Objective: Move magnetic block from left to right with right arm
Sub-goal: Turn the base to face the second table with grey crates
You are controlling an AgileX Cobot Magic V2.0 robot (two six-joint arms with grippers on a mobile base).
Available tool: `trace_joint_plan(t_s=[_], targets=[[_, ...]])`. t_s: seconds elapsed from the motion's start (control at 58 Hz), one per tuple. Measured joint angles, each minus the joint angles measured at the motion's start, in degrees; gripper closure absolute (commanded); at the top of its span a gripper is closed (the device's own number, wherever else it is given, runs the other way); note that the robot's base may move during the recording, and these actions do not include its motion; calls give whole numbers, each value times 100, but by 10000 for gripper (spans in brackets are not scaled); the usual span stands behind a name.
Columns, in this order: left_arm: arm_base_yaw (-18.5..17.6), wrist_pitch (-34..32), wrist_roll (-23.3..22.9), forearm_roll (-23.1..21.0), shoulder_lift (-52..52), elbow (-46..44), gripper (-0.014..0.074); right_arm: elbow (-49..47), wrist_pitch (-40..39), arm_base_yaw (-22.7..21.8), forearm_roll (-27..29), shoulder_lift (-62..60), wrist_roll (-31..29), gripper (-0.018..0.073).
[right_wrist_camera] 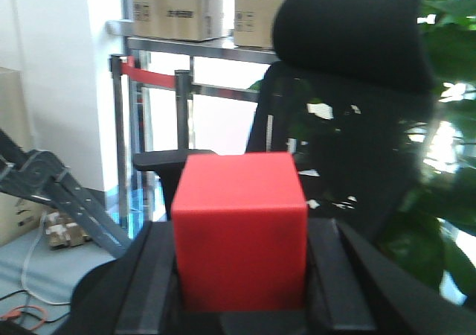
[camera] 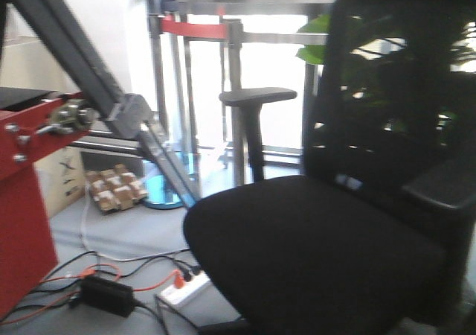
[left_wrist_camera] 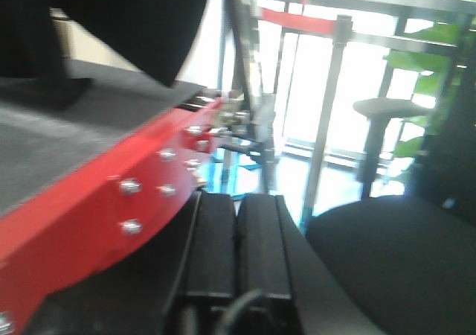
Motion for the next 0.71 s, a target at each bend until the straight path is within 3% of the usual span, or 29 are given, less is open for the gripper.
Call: trace_joint_plan(t_s=[0.706], targets=[[0, 0, 0, 0, 0, 0, 713, 0, 0, 0, 0, 0, 0, 282]])
